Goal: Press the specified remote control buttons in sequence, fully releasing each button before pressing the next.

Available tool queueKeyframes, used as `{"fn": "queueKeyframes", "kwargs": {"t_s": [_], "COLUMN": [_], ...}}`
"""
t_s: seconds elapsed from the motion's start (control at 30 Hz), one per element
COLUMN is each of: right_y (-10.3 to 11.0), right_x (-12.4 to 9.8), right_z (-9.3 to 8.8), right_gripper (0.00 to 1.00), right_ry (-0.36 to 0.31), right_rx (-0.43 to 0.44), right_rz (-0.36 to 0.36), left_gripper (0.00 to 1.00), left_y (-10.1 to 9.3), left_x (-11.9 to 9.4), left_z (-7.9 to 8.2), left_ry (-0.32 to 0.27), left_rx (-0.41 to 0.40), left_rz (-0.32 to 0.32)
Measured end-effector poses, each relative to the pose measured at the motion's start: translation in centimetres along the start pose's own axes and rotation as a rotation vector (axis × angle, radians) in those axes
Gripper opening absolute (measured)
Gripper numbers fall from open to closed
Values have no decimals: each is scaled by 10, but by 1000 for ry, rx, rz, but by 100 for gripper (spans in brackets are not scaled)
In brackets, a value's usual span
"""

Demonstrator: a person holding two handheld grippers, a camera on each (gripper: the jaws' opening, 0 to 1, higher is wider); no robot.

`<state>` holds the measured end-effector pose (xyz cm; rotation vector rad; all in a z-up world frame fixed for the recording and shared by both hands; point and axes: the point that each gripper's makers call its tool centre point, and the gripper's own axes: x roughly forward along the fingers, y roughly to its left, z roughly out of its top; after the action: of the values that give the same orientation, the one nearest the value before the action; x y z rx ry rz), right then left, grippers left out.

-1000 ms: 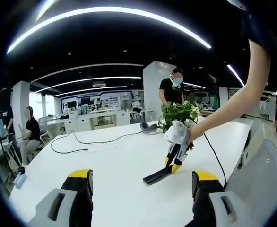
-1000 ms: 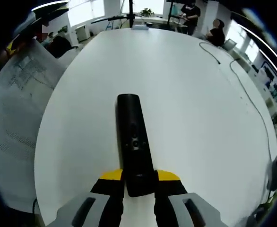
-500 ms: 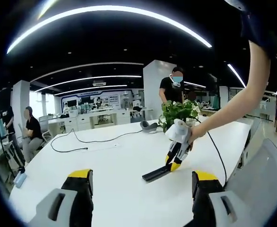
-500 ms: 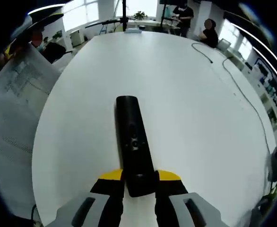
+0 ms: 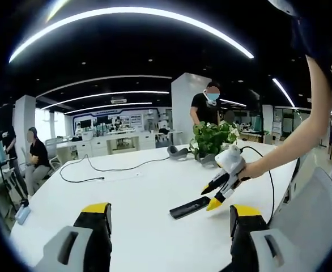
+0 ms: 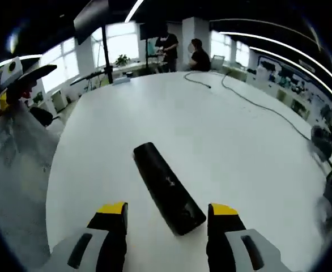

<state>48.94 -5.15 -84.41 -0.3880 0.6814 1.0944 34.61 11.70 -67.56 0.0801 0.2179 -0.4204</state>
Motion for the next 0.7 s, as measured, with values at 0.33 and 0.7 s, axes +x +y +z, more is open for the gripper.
{"fn": "queueKeyframes", "kwargs": {"t_s": [0.33,0.7], "right_y": [26,48], "right_x": [-38,-80], "right_z": [19,40], "right_gripper": [89,99], "right_ry": [-153,-235], "right_rx": [66,71], "right_rz": [-112,-194], "left_gripper": [90,90], "left_y": [-5,-6], "left_x": [0,-1], "left_z": [-1,1], "left_ry": [3,-8], "left_rx": [-6,-8], "left_rz": [-25,-26]}}
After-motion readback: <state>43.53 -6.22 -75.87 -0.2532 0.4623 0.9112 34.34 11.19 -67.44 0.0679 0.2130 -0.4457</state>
